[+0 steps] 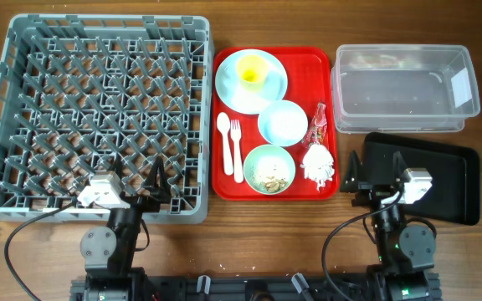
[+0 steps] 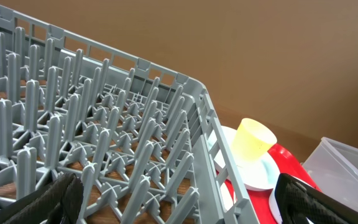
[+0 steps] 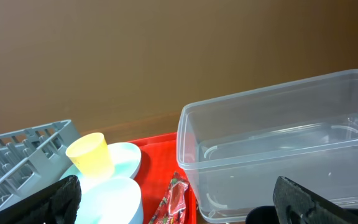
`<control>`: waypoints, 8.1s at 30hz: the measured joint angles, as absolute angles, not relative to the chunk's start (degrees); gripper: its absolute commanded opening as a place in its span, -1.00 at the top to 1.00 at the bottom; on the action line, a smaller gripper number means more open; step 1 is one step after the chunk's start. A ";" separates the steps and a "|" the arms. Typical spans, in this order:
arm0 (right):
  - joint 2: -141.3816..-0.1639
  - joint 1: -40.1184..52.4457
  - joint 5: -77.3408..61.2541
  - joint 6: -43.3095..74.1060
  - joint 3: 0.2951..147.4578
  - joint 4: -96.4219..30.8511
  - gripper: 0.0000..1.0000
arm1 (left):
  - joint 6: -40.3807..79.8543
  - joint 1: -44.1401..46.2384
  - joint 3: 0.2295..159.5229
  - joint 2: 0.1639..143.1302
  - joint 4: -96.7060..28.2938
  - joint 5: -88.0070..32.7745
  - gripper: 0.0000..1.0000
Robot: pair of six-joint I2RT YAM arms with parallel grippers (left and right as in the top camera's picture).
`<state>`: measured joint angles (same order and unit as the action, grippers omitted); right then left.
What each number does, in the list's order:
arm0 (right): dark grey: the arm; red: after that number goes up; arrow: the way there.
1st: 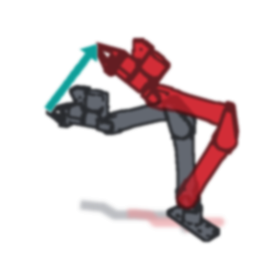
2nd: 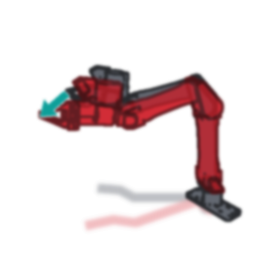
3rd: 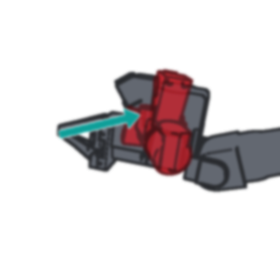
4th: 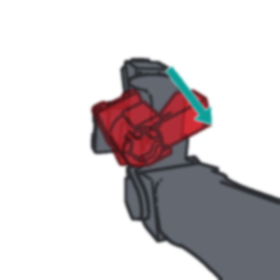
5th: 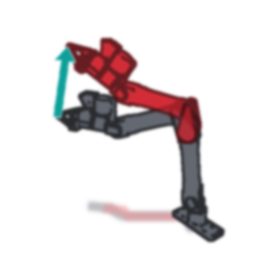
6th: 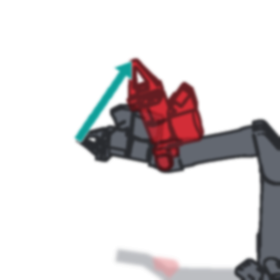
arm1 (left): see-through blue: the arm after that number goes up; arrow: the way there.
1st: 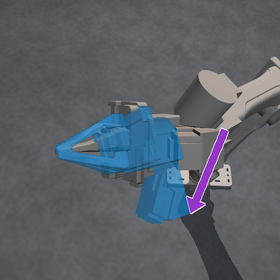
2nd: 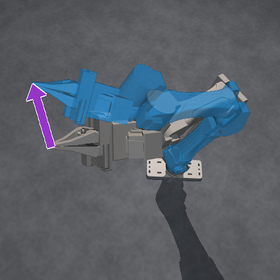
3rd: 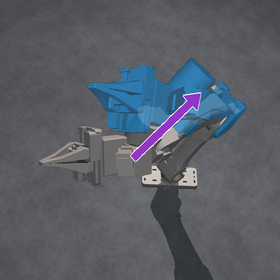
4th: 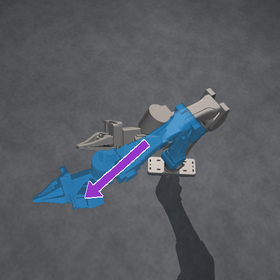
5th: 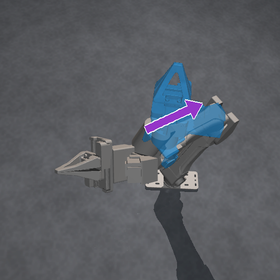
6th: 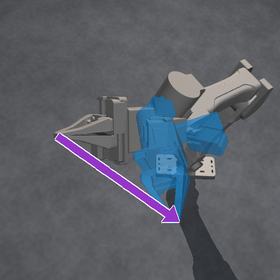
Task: Sort waste into correct bins and load items into the dishwasher rack
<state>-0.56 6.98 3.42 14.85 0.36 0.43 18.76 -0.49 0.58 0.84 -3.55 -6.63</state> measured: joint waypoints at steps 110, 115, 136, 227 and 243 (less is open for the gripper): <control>-0.84 6.98 3.44 14.85 0.36 0.43 -1.00 | 31.18 33.54 80.58 113.95 -47.00 -2.17 0.41; -0.84 6.98 3.42 14.85 0.36 0.40 -0.99 | 33.95 35.94 79.35 113.95 -44.03 3.31 0.46; -0.84 6.98 3.42 14.85 0.36 0.40 -1.00 | 35.81 36.21 77.76 90.45 -41.87 5.78 0.47; -0.84 6.98 3.42 14.85 0.36 0.40 -0.99 | 26.48 27.24 75.85 87.20 -58.35 8.88 0.92; -0.84 6.98 3.42 14.85 0.36 0.43 -0.99 | 16.49 22.33 73.80 96.49 -56.77 5.23 0.72</control>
